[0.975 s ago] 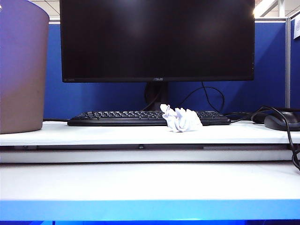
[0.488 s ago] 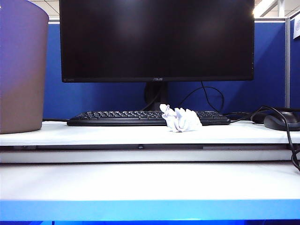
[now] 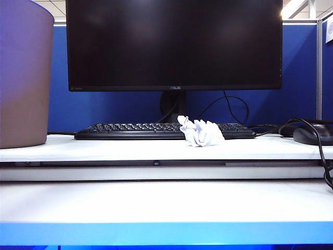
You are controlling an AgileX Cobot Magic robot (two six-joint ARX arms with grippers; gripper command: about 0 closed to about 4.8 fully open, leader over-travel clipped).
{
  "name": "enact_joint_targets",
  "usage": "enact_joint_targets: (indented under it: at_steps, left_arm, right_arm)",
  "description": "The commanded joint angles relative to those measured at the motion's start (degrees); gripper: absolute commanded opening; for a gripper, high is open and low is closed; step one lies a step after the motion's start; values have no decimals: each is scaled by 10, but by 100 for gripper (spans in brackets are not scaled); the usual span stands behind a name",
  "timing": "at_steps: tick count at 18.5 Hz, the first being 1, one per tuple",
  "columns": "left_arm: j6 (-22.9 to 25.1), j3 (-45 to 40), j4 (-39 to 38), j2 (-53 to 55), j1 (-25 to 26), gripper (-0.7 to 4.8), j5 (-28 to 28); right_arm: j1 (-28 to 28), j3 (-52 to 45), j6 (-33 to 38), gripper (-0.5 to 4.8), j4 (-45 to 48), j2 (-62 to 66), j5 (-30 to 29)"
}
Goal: Pick up all paper balls from the table and place them in the pink trash can.
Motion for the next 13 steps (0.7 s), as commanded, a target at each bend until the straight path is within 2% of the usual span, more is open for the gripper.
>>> enact_joint_targets:
  at_steps: [1,2,3,4,6,10,13]
  left_arm:
    - [-2,3,-6,-3,2,239,-24]
    - [-2,3,-6,-3,2,285,-24]
    - [-2,3,-5,-3,2,362,-24]
    - [-2,3,-6,-3,2,381,-24]
    - [-9,3,-2,-6,2,381,-12]
    - [-24,21,24,-23,1,380,220]
    - [-73,40,38,-23,-23,371,391]
  right_arm:
    - [0,2,-13,-5,7,0,15]
    - [0,2,-17,-5,6,0,15]
    - [0,2,-17,-5,5,0,15]
    - [0,2,-17,-5,5,0,15]
    - [0,2,-17,-5,5,0,15]
    - [0,2,-21,-5,0,0,15]
    - [-1,2,-58,-5,-65,0,16]
